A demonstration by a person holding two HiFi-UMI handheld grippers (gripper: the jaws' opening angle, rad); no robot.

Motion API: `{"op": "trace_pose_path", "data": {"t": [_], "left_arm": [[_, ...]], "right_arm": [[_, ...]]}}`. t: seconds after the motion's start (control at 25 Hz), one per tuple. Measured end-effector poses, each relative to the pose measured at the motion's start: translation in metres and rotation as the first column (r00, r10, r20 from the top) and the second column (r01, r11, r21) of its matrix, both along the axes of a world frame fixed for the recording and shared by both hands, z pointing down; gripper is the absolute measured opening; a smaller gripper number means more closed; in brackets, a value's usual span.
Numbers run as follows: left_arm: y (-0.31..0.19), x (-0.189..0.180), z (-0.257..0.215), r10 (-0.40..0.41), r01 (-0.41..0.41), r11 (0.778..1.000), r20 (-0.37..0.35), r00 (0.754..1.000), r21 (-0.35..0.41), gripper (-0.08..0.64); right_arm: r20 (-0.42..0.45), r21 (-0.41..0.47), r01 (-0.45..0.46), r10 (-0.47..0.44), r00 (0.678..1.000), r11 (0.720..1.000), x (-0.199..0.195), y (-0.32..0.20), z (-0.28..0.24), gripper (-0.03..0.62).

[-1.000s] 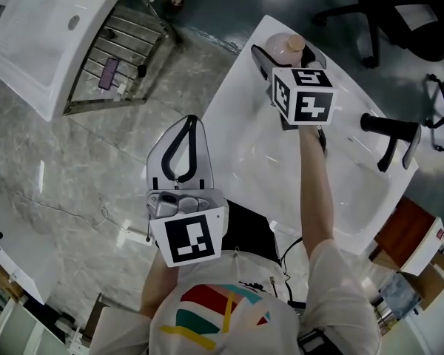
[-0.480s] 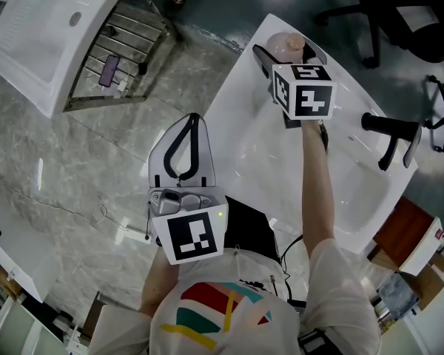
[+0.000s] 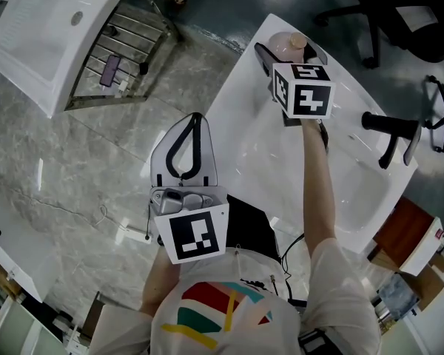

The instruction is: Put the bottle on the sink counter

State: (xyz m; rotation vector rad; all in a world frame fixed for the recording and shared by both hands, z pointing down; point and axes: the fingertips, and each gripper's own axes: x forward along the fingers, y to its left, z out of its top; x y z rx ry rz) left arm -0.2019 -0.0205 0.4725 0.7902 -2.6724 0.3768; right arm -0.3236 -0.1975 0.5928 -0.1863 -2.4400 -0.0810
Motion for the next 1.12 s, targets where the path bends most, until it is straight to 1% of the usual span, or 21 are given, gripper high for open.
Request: {"op": "trace_pose_path", "data": {"t": [0.32, 0.56, 0.68, 0.88, 1.12], "left_arm": [[0.003, 0.0, -0.003, -0.005, 0.005, 1.0, 0.007, 1.0, 0.0, 0.018], [0.001, 0.001, -0.01, 0.004, -0.004, 1.0, 0.025, 1.0, 0.003, 0.018], [0.001, 0.001, -0.015, 0.005, -0.006, 1.0, 0.033, 0.999, 0.005, 0.017], [-0.003, 0.003, -0.032, 0.017, -0.018, 1.0, 0.059, 0.998, 0.019, 0.018], [-0.019, 0.002, -0.07, 0.046, -0.054, 0.997, 0.117, 0.992, 0.063, 0.017]], "right_arm": [[0.043, 0.023, -0.017, 0.016, 0.999, 1.0, 0.0, -0.001, -0.004, 0.394], [0.062, -0.001, -0.025, 0.025, 0.998, 1.0, 0.0, -0.001, -0.009, 0.394], [0.086, 0.022, -0.019, 0.017, 0.996, 1.0, 0.0, 0.0, -0.019, 0.394], [0.134, 0.013, -0.018, 0.016, 0.991, 1.0, 0.004, 0.002, -0.052, 0.394], [0.238, -0.012, -0.031, 0.033, 0.971, 0.999, 0.016, 0.004, -0.125, 0.394]]}}
